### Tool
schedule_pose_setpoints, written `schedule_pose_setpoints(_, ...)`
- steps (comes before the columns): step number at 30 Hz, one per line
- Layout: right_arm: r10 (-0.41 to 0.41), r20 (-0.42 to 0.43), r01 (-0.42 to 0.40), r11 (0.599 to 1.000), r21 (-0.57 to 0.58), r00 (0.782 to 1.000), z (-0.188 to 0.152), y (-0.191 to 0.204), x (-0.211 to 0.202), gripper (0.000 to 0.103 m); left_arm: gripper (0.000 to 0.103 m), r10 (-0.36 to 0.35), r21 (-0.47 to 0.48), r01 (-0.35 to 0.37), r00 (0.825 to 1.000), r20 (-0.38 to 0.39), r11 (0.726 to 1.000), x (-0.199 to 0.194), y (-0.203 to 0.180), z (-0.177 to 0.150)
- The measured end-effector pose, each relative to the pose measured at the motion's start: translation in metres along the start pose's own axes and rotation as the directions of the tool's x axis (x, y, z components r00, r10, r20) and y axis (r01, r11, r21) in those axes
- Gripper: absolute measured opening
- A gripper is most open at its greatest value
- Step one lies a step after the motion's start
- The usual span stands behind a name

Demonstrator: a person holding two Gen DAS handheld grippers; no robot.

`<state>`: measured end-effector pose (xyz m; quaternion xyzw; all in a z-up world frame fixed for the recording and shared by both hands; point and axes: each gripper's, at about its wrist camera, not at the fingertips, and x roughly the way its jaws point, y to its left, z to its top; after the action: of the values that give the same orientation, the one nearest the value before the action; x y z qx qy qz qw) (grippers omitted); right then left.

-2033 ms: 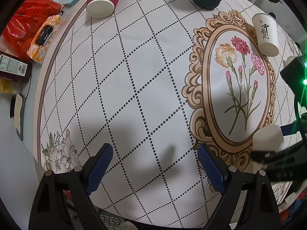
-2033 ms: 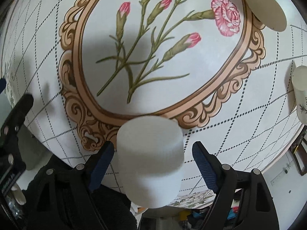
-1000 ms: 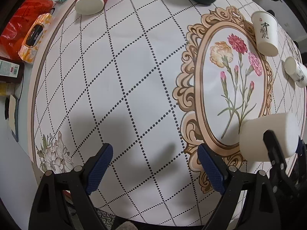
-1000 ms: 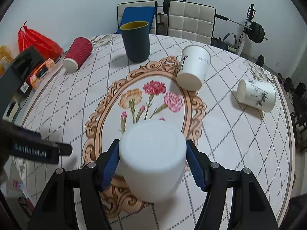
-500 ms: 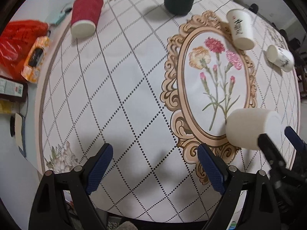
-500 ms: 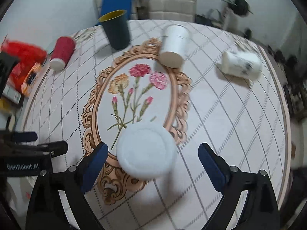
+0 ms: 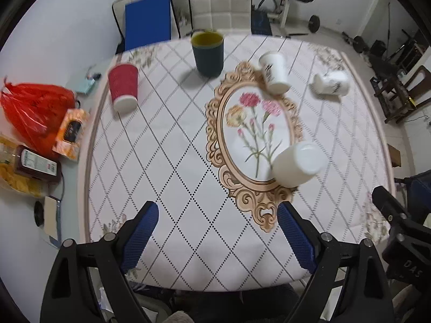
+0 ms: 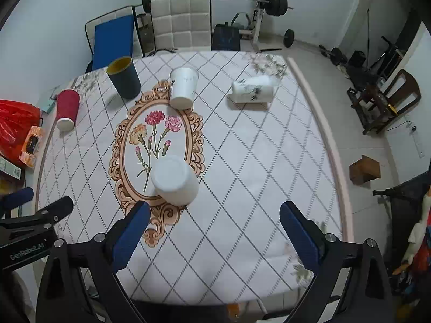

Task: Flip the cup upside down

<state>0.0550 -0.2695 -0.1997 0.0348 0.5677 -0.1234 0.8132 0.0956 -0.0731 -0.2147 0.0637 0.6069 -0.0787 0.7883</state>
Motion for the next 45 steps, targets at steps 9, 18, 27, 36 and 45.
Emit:
schedule_pose_setpoints(9, 0.066, 0.013, -0.066, 0.997, 0.040, 0.998, -0.004, -0.032, -0.102, 0.099, 0.090, 0.004, -0.018, -0.002, 0.993, 0.121, 1.000, -0.105, -0.007, -0.013)
schedule_pose_setpoints(18, 0.107, 0.125, -0.110, 0.994, 0.014, 0.986, -0.006, -0.047, -0.218, 0.102, 0.101, 0.001, -0.052, 0.008, 0.983, 0.182, 0.999, -0.185, -0.012, -0.025)
schedule_pose_setpoints(27, 0.097, 0.163, -0.099, 0.995, 0.005, 0.982, -0.009, -0.055, -0.266, 0.102, 0.102, 0.013, -0.062, 0.001, 0.972, 0.233, 0.998, -0.219, -0.017, -0.032)
schedule_pose_setpoints(36, 0.084, 0.162, -0.086, 0.996, 0.008, 0.983, -0.007, -0.064, -0.272, 0.102, 0.102, 0.023, -0.060, -0.008, 0.967, 0.253, 0.998, -0.227, -0.019, -0.032)
schedule_pose_setpoints(45, 0.082, 0.159, -0.084, 0.996, 0.006, 0.984, -0.006, -0.064, -0.270, 0.102, 0.102, 0.030, -0.062, -0.016, 0.970, 0.241, 0.998, -0.227, -0.018, -0.035)
